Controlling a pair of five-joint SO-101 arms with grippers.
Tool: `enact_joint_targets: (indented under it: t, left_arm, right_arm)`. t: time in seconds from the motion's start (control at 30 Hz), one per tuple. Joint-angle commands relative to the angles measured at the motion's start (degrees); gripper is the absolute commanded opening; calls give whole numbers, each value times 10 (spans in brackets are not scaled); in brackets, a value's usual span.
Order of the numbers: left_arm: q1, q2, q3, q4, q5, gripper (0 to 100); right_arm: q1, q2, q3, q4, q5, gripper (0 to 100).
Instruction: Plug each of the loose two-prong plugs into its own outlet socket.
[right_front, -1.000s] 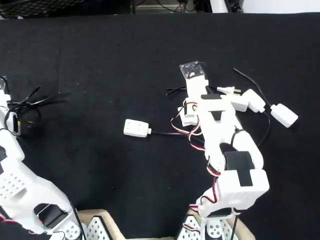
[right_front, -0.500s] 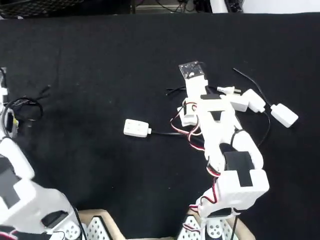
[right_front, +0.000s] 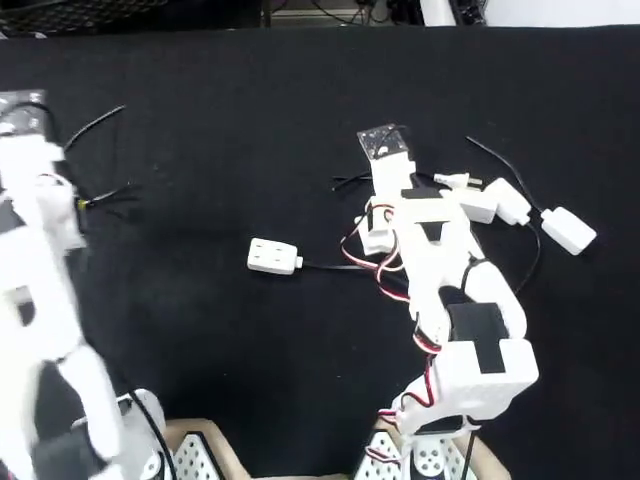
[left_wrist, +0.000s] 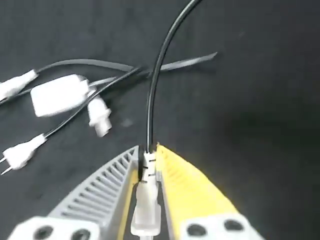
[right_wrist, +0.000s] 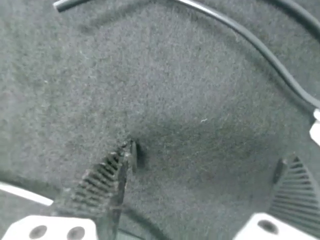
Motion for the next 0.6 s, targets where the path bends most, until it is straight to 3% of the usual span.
enact_joint_targets:
  t: [0.0, 0.17, 0.33, 0.43, 0.57]
  left_arm:
    - [91, -193, 167, -113, 86, 29]
    - [116, -408, 323, -206, 240, 29]
    - [158, -542, 401, -212, 251, 29]
    - [182, -577, 425, -213, 258, 29]
    - [189, -596, 430, -214, 373, 29]
  right_arm:
    - [-22, -42, 5, 11, 1, 430]
    - [-60, -102, 40, 29, 1, 430]
    - [-104, -151, 79, 27, -3, 423]
    - [-135, -165, 93, 28, -4, 322]
    - [-172, -167, 101, 27, 1, 98]
